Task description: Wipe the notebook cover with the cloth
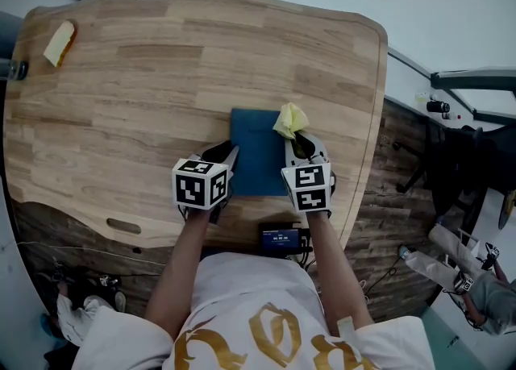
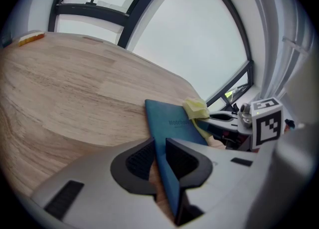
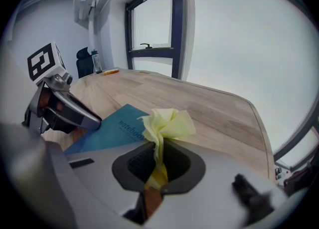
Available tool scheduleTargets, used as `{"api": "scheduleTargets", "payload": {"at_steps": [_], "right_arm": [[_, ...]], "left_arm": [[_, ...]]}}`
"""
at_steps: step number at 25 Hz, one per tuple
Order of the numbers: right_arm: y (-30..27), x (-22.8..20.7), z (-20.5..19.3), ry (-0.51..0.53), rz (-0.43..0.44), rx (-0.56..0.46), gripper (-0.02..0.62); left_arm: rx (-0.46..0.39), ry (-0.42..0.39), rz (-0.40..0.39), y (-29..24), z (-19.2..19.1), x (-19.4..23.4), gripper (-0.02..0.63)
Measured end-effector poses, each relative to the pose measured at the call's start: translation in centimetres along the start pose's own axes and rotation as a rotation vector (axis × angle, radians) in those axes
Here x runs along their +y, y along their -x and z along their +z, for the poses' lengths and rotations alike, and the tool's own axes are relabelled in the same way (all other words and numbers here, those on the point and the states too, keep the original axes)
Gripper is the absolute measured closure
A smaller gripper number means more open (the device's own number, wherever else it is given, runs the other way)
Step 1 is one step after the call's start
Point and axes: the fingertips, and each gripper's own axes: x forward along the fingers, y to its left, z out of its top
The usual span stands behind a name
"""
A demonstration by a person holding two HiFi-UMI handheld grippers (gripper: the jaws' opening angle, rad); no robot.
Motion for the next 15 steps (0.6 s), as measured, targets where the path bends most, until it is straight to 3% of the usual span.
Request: {"api": "scheduleTargets", "payload": {"at_steps": [15], "right_arm": [[-1.3,4.0,1.5,0.085,0.09,0.022,0.558]], "left_arm": [[-0.002,0.014,-0.005,0.0,0.0,0.0,0.528]]}}
